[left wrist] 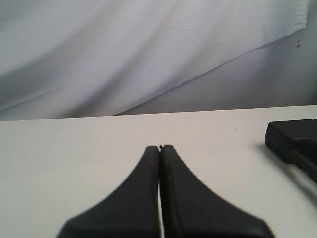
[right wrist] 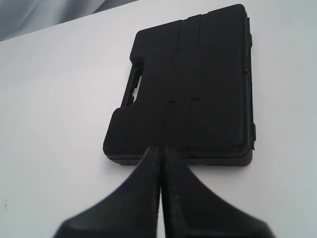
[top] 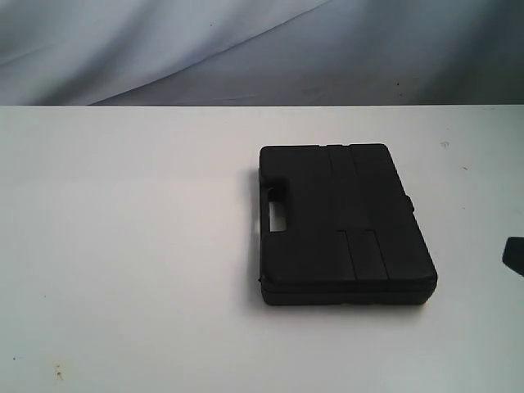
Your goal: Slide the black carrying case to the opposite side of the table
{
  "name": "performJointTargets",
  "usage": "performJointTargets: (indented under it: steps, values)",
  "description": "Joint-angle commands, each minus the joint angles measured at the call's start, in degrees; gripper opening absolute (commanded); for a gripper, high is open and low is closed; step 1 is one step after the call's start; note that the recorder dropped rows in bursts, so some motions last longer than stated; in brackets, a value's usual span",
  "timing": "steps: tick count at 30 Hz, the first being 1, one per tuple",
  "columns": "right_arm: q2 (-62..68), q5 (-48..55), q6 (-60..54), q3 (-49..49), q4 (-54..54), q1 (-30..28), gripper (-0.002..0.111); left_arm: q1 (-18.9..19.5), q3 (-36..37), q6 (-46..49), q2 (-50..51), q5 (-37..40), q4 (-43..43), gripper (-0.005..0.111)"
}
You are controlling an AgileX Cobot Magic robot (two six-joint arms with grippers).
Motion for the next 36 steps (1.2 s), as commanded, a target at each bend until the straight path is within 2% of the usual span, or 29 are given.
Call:
performJointTargets:
  steps: [1,10,13,21,29,36]
  values:
    - [-3.4,-3.2,-6.1,3.1,3.7,-4.7,0.0,0.1,0.2,-0.1,-0.2,-0.4,0.0,0.0]
    - [-11.7,-9.0,-10.8,11.6,7.3,-12.9,0.0,0.1,0.2,-0.1,-0.2,-0.4,0.0,0.0]
    - [-15.1,-11.3,-11.7,13.4,7.3,-13.9,0.0,0.1,0.2,-0.1,-0.2,-0.4,0.0,0.0]
    - [-21.5,-18.9,-22.9,17.2,9.1,-16.4,0.0,0.1,0.2,-0.1,-0.2,-0.4,0.0,0.0]
    - [-23.8,-23.0,-30.5,20.1,11.3,-20.3,0.0,0.1,0.2,-0.1,-0.2,-0.4,0.0,0.0]
    - [-29.6,-23.1,-39.3,24.1,13.6,-21.1,0.0,0.1,0.2,-0.1,-0.2,-0.4,0.0,0.0]
